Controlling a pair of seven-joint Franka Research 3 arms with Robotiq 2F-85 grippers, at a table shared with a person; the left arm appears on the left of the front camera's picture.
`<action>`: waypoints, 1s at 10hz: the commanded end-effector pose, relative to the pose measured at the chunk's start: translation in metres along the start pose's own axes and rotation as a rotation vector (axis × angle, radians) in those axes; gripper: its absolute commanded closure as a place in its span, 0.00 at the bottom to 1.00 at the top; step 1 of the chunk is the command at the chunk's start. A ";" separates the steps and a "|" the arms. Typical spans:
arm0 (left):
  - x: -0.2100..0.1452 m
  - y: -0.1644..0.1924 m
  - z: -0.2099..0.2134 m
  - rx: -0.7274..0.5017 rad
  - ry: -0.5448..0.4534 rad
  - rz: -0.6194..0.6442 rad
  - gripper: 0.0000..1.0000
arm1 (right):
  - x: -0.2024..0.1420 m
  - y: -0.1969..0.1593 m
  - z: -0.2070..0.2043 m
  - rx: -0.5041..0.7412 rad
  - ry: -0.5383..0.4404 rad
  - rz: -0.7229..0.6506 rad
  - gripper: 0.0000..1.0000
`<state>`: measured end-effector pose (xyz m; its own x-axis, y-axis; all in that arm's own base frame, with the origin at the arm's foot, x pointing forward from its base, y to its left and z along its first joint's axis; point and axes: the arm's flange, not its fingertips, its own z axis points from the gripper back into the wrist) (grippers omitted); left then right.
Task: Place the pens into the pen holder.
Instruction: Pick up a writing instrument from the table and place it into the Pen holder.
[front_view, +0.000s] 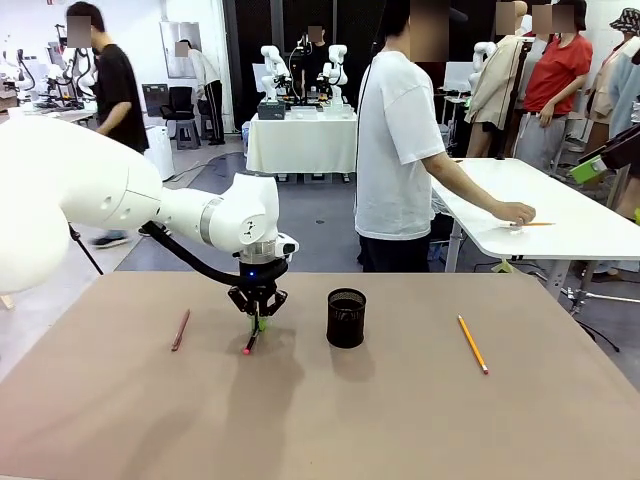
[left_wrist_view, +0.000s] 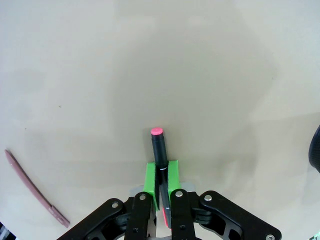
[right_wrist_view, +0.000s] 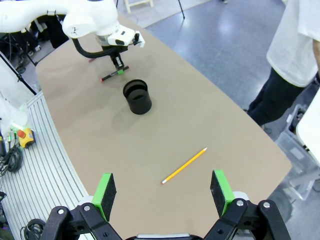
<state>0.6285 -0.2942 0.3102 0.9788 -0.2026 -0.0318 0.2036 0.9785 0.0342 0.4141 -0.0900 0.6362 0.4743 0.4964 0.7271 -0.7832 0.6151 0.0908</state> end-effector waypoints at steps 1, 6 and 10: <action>-0.009 0.009 0.005 -0.072 0.036 -0.023 1.00 | 0.001 0.000 0.000 0.001 -0.003 0.003 0.00; -0.052 0.042 0.084 -0.454 -0.069 -0.203 1.00 | 0.001 0.000 0.000 0.001 -0.003 0.003 0.00; -0.081 0.012 0.146 -0.736 -0.393 -0.481 1.00 | 0.001 0.000 0.000 0.001 -0.003 0.003 0.00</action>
<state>0.5738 -0.2820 0.4707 0.8267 -0.4323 0.3601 0.5625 0.6439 -0.5186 0.4142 -0.0900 0.6360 0.4745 0.4965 0.7269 -0.7832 0.6151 0.0911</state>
